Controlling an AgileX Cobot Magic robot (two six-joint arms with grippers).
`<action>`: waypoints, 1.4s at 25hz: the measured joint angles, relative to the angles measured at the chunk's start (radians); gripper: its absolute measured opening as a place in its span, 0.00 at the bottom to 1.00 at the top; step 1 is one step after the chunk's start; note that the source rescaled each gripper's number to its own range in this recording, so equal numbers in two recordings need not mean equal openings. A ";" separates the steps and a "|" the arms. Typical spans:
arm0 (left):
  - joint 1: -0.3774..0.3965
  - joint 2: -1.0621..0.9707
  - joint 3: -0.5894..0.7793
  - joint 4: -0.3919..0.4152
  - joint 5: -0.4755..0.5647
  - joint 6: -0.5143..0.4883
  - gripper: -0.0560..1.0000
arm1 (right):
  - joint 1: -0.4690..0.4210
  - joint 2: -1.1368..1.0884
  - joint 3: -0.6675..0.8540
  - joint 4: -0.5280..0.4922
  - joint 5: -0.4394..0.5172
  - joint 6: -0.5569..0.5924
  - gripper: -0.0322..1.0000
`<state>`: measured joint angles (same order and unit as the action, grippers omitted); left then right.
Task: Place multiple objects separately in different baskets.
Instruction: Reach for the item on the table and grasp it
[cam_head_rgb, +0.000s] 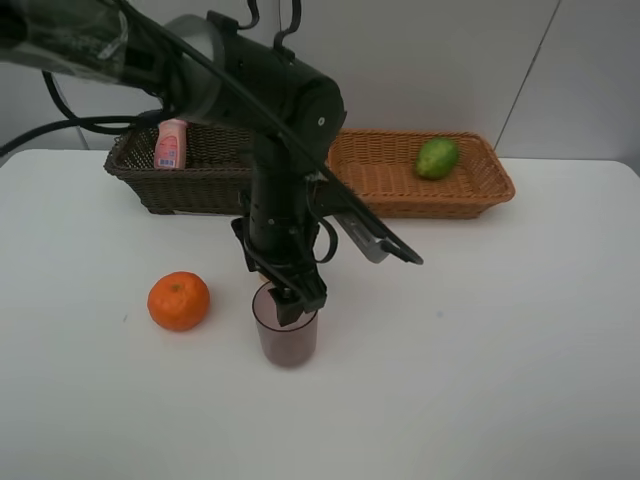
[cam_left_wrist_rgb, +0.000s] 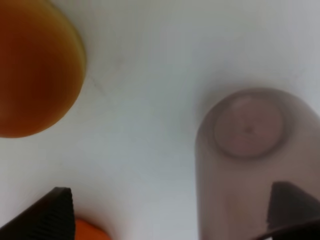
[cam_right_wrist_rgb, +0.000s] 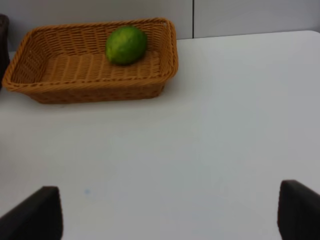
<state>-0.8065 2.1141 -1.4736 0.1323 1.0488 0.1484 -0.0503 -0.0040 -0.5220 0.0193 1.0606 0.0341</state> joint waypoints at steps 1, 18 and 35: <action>0.000 0.005 0.000 0.000 -0.001 0.000 1.00 | 0.000 0.000 0.000 0.000 0.000 0.000 1.00; 0.000 0.018 0.000 -0.023 -0.045 0.000 1.00 | 0.000 0.000 0.000 0.000 0.000 0.000 1.00; 0.000 0.018 0.000 -0.025 -0.016 0.004 1.00 | 0.000 0.000 0.000 0.000 0.000 0.000 1.00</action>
<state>-0.8065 2.1321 -1.4736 0.1070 1.0328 0.1523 -0.0503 -0.0040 -0.5220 0.0193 1.0606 0.0341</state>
